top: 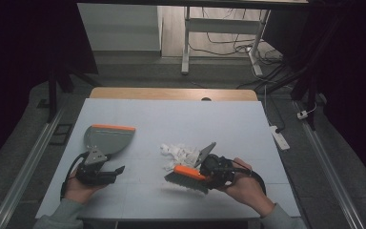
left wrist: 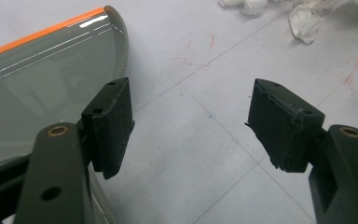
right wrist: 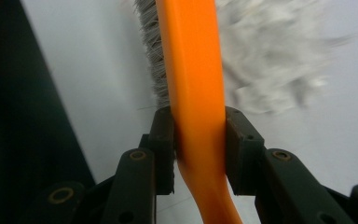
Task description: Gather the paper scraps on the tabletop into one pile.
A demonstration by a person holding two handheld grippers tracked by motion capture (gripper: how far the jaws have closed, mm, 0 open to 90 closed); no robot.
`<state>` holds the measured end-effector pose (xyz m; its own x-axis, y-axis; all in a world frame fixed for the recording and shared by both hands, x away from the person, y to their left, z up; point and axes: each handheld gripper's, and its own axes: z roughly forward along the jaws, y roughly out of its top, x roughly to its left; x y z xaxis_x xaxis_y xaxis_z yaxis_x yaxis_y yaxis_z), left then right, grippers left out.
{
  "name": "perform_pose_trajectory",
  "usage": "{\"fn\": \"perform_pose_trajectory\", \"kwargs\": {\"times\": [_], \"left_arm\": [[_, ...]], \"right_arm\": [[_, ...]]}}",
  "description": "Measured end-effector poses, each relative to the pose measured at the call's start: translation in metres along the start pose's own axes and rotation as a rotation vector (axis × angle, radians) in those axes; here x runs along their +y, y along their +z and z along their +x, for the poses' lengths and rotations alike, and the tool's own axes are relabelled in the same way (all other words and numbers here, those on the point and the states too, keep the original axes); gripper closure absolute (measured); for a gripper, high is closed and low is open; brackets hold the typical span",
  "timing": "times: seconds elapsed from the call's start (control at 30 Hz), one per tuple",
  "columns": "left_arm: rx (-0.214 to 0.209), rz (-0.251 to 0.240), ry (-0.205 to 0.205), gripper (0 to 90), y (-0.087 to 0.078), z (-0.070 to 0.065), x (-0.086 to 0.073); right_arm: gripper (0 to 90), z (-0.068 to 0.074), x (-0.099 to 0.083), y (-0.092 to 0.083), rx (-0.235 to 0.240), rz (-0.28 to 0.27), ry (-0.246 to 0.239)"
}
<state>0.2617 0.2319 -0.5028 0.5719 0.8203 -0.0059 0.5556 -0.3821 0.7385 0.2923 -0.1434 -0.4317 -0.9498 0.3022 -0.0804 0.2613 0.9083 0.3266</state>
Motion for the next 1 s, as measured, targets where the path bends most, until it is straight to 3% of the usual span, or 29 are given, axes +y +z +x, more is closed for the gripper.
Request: {"fn": "perform_pose_trajectory", "kwargs": {"times": [0.07, 0.2, 0.43, 0.6, 0.7, 0.77, 0.83, 1.0], "left_arm": [[0.001, 0.002, 0.003, 31.0, 0.000, 0.000, 0.000], [0.002, 0.002, -0.002, 31.0, 0.000, 0.000, 0.000], [0.001, 0.000, 0.001, 31.0, -0.001, 0.000, 0.000], [0.001, 0.000, 0.000, 31.0, -0.001, 0.000, 0.000], [0.001, -0.001, 0.004, 31.0, -0.001, 0.000, 0.000], [0.002, 0.000, 0.001, 31.0, -0.001, 0.000, -0.001], [0.002, 0.001, -0.001, 31.0, 0.000, 0.001, -0.001], [0.001, 0.003, 0.000, 31.0, 0.000, 0.001, -0.001]], "right_arm": [[67.4, 0.005, -0.001, 0.007, 0.010, 0.021, -0.018], [67.5, 0.009, 0.001, 0.020, -0.040, 0.056, -0.063], [67.6, -0.007, 0.013, 0.028, -0.060, 0.056, -0.039], [67.6, -0.023, 0.023, 0.032, -0.117, 0.063, -0.039], [67.6, -0.036, 0.025, 0.037, -0.148, 0.041, -0.010], [67.6, -0.043, 0.025, 0.038, -0.130, 0.013, 0.016], [67.6, -0.046, 0.025, 0.038, -0.172, -0.002, 0.020], [67.6, -0.048, 0.022, 0.023, -0.149, -0.076, 0.044]]}}
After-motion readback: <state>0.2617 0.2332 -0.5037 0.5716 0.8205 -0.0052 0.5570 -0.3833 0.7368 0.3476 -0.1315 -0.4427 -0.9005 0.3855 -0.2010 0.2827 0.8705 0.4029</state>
